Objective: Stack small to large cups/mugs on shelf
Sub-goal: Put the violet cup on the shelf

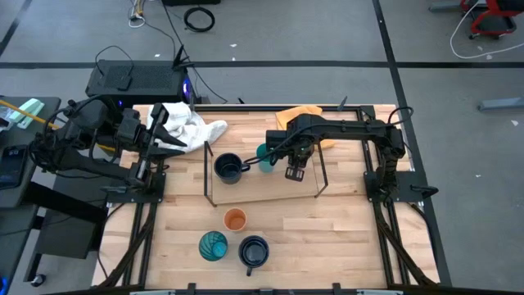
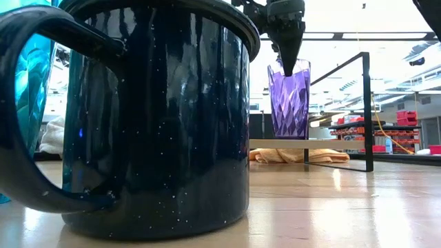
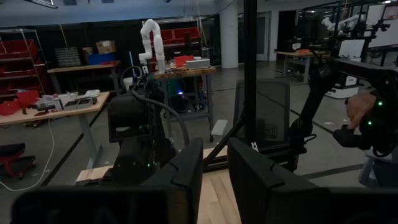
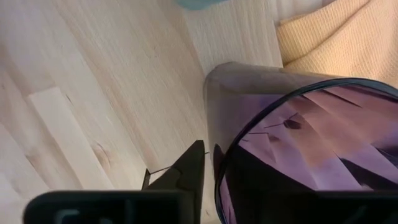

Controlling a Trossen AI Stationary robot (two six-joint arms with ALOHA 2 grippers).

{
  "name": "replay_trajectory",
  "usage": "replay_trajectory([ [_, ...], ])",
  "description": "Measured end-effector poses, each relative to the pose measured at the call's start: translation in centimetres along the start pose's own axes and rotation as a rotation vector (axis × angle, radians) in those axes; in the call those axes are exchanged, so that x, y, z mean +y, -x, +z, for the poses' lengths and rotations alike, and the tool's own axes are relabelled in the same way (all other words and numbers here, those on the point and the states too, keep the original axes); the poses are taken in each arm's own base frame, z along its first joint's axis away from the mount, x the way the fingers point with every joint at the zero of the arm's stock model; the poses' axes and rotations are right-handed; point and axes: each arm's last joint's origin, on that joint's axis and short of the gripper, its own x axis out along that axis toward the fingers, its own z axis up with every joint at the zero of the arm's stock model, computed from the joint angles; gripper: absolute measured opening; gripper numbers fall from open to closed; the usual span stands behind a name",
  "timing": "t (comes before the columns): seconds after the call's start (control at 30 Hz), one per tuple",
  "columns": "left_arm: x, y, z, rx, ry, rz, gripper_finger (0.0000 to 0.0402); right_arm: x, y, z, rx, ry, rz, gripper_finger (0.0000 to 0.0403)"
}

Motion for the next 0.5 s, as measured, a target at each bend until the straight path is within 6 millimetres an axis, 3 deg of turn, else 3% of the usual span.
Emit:
replay_trajectory([
  [0.23,0.0,0.0,0.0,0.000,0.000,0.000,0.0083,0.0,0.0,0.0,0.000,-0.006,0.003,0.0094],
  [0.5,0.0,0.0,0.0,0.000,0.001,0.000,0.0085,0.0,1.6,0.2,-0.062,-0.019,0.026,0.0102],
])
